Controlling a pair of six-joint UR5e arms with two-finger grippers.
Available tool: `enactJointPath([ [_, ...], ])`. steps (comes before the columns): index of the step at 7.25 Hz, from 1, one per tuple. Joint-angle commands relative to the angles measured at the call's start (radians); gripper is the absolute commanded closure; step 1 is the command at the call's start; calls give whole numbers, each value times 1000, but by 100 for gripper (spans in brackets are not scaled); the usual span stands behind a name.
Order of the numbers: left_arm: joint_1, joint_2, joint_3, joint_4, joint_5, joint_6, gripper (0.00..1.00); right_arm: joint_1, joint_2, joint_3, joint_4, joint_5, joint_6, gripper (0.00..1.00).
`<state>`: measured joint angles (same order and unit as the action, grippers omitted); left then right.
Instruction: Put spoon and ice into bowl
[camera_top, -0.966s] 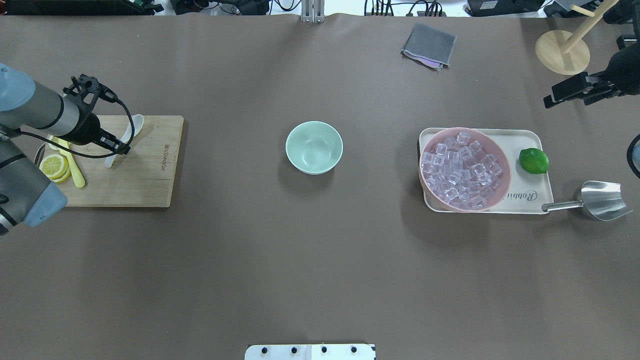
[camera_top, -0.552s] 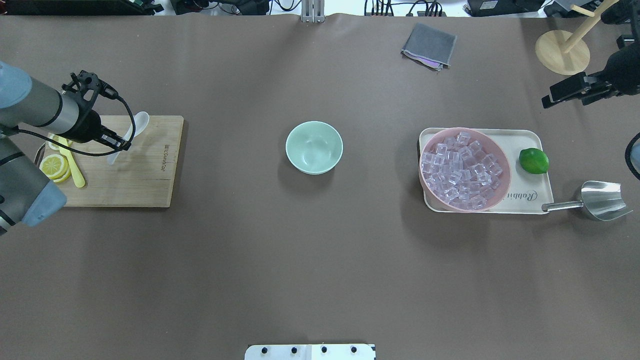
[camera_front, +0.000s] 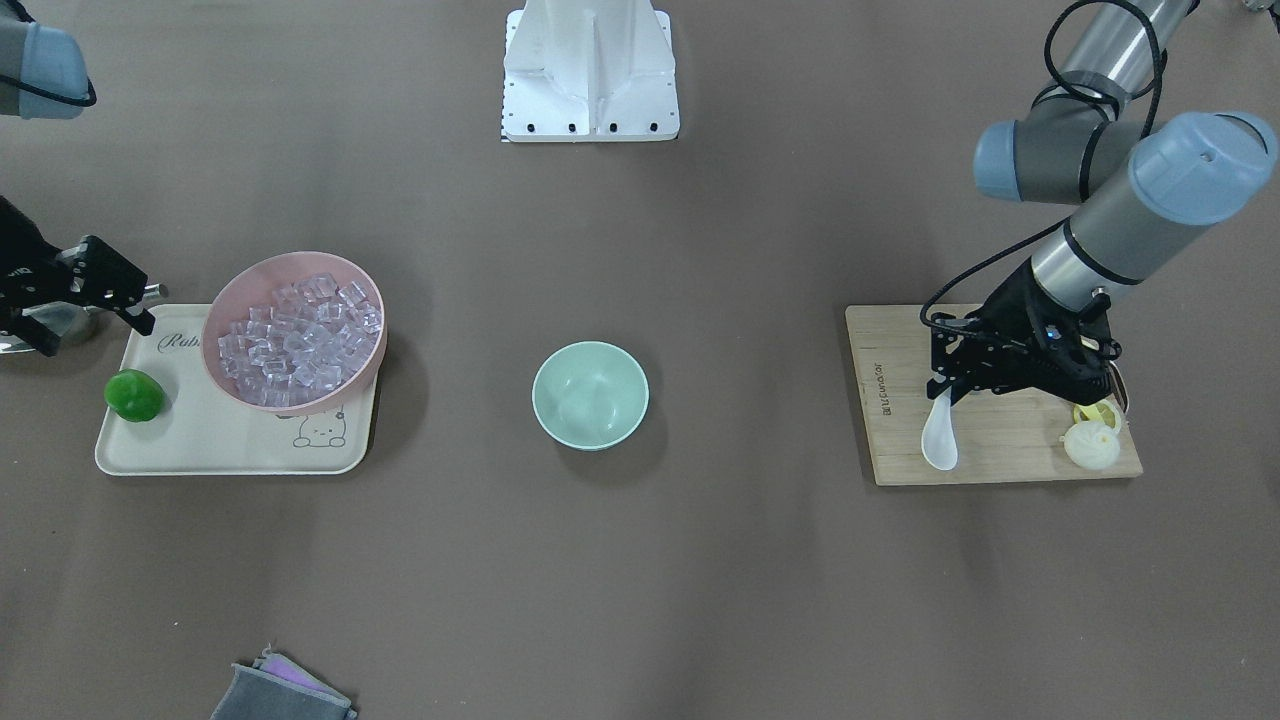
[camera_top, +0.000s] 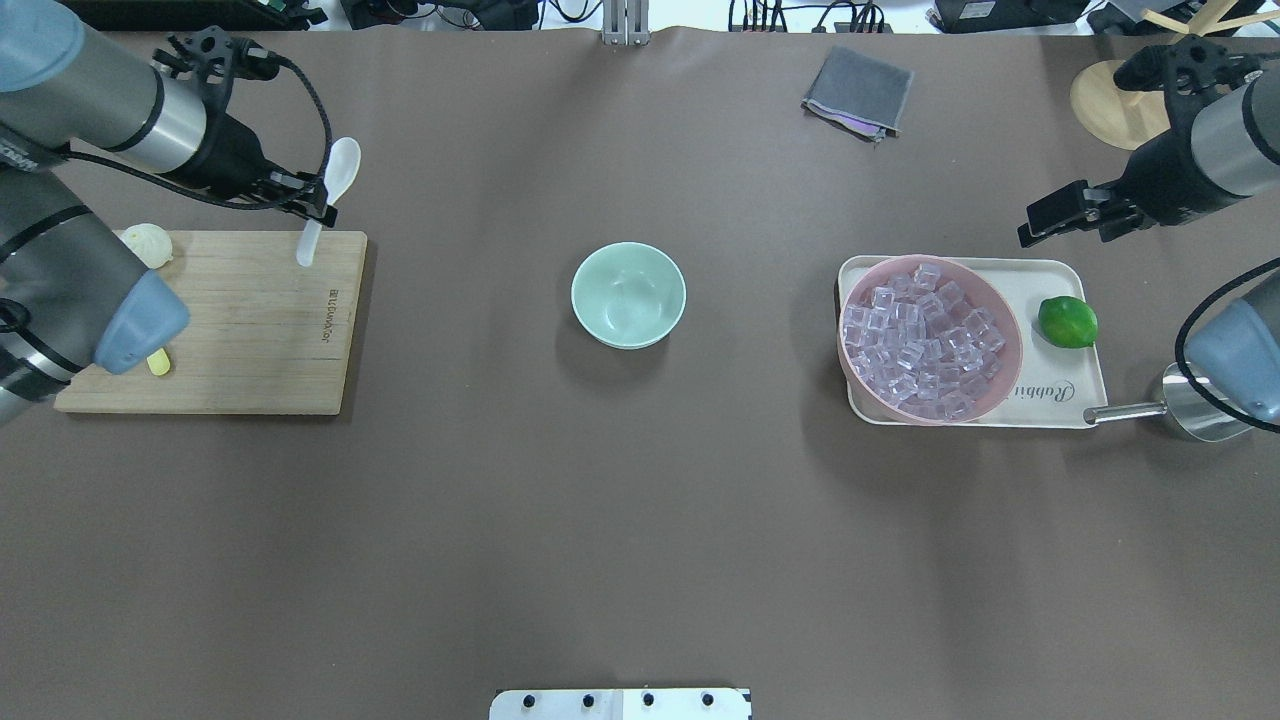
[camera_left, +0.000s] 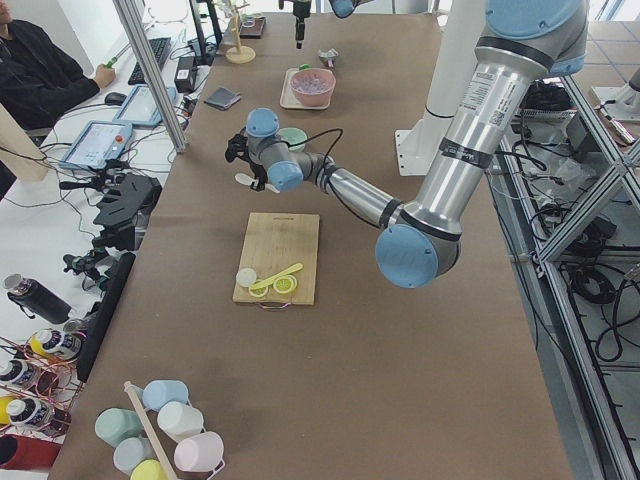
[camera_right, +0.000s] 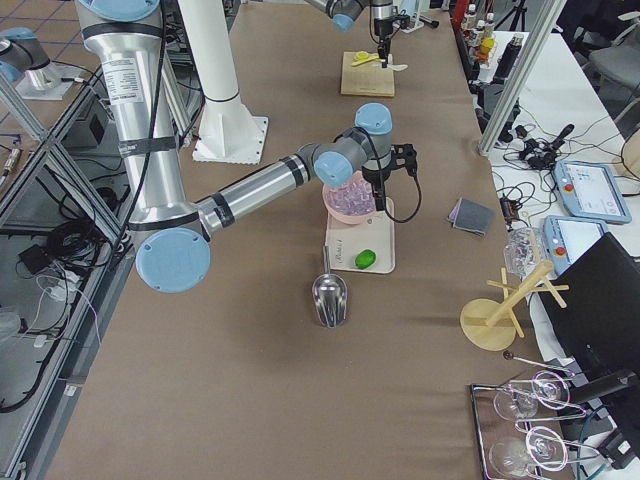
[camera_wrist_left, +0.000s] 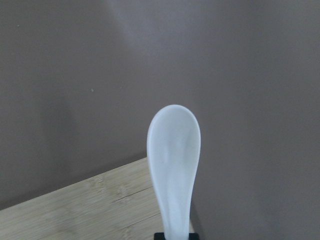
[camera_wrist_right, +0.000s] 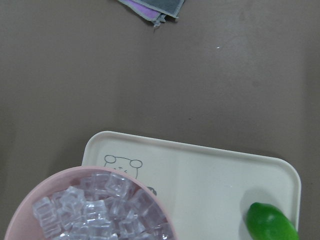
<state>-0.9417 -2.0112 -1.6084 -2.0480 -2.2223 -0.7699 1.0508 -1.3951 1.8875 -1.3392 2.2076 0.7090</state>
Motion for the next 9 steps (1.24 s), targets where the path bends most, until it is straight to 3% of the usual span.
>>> enactJointPath([
  [1,81,-99,2,44,4,-42,100,-119,43,-11,-1,-104,90,5],
  [3,118,-168,2,150,90,-43,100,-205,68,-4,2,-120,234,6],
  [4,124,-175,4,152,96,-45,100,-233,70,-2,0,-146,240,14],
  [9,147,-188,4,152,118,-48,100,-295,74,-70,0,-197,237,15],
])
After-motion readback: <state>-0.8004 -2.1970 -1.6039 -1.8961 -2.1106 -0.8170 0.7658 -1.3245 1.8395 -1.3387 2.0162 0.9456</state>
